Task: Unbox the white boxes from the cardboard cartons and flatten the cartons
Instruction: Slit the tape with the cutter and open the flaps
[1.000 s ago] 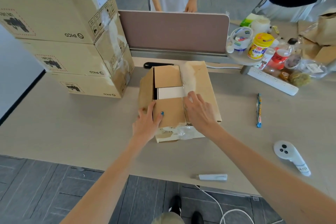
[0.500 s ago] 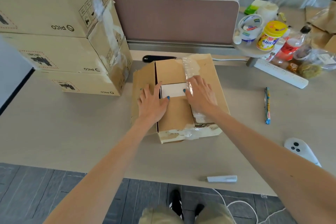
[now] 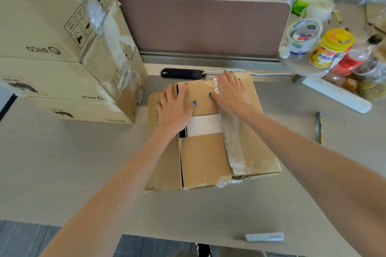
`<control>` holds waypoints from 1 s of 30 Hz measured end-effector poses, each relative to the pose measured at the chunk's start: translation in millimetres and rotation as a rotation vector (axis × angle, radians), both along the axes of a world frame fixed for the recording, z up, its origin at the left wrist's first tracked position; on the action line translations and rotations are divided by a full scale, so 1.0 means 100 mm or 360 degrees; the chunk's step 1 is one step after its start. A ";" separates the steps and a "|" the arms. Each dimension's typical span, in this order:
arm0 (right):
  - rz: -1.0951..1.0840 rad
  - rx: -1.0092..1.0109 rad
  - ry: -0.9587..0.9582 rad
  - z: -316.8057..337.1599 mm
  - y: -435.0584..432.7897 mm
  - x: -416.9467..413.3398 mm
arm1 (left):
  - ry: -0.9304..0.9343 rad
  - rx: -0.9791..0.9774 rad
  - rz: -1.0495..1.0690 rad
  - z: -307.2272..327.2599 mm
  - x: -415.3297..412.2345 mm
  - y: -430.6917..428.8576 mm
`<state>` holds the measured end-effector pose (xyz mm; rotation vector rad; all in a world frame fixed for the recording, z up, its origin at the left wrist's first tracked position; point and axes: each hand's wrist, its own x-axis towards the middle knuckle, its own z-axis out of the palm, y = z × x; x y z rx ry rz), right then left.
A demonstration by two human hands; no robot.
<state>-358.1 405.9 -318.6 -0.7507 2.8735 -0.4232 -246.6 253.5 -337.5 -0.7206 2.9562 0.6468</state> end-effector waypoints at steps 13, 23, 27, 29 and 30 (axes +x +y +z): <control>0.0211 0.0202 -0.0001 0.31 -0.12 -0.34 | 0.0029 -0.0242 -0.0159 -0.10 -0.28 -0.10; 0.0286 0.0099 -0.0176 0.51 -0.06 -0.32 | -0.0011 -0.0255 -0.0144 -0.09 -0.27 -0.08; 0.0287 0.0107 -0.0224 0.53 -0.03 -0.33 | -0.0013 -0.0283 -0.0167 -0.09 -0.28 -0.08; 0.0323 0.0163 -0.0236 0.55 -0.04 -0.32 | -0.0023 -0.0286 -0.0184 -0.10 -0.28 -0.07; 0.0346 0.0193 -0.0241 0.57 -0.04 -0.32 | -0.0022 -0.0282 -0.0187 -0.10 -0.28 -0.07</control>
